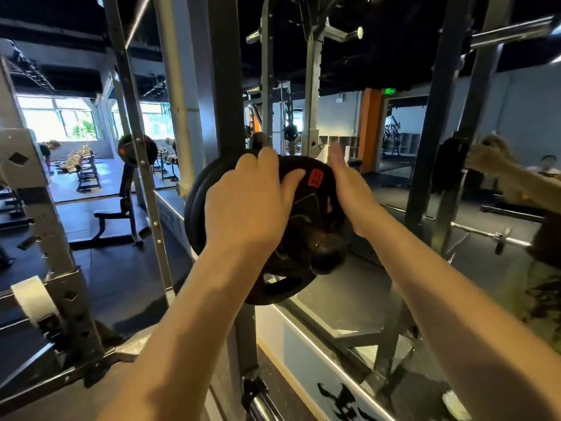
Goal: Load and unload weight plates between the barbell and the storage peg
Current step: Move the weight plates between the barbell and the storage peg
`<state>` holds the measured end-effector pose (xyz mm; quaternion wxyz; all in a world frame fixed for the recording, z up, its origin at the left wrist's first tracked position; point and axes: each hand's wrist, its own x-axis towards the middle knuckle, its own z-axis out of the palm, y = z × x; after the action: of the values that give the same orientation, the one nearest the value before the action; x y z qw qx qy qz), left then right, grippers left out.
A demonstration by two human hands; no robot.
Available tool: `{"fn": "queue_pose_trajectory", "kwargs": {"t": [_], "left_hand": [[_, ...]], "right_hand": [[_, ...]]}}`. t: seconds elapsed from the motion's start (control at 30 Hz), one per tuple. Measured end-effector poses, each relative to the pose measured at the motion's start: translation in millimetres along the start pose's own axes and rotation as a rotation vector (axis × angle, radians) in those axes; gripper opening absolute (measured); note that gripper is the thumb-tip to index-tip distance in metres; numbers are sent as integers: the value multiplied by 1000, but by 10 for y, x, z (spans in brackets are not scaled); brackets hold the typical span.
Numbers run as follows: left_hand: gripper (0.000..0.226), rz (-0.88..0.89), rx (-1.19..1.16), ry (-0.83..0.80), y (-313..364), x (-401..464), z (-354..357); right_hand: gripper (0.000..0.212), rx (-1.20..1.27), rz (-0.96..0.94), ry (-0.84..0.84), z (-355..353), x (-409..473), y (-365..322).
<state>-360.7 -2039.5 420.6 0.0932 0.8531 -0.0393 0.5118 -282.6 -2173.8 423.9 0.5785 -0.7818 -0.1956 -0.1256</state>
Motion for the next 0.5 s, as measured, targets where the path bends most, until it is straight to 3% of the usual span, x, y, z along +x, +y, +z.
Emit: {"fn": "queue_pose_trajectory", "kwargs": {"t": [0.1,0.17,0.3,0.4,0.5], "left_hand": [[23,-315,-622,-6,-61,-485,-111],[26,-458,-1019,-28,-81,-753,-61],[36,-486,-1201,48,-35,-1029,86],[29,-466,-1246,83,-38,-1064,104],[39,-481,-1312,89,-71,-1131,132]], "right_hand": [[61,-295,-314,-49,-7,28,-335],[55,-464,-509,-67,38,-54,-478],[51,-736,-782,10,99,-209,-545],[49,-726,-774,-13,70,-234,-555],[49,-738,-773,-32,59,-243,-573]]}}
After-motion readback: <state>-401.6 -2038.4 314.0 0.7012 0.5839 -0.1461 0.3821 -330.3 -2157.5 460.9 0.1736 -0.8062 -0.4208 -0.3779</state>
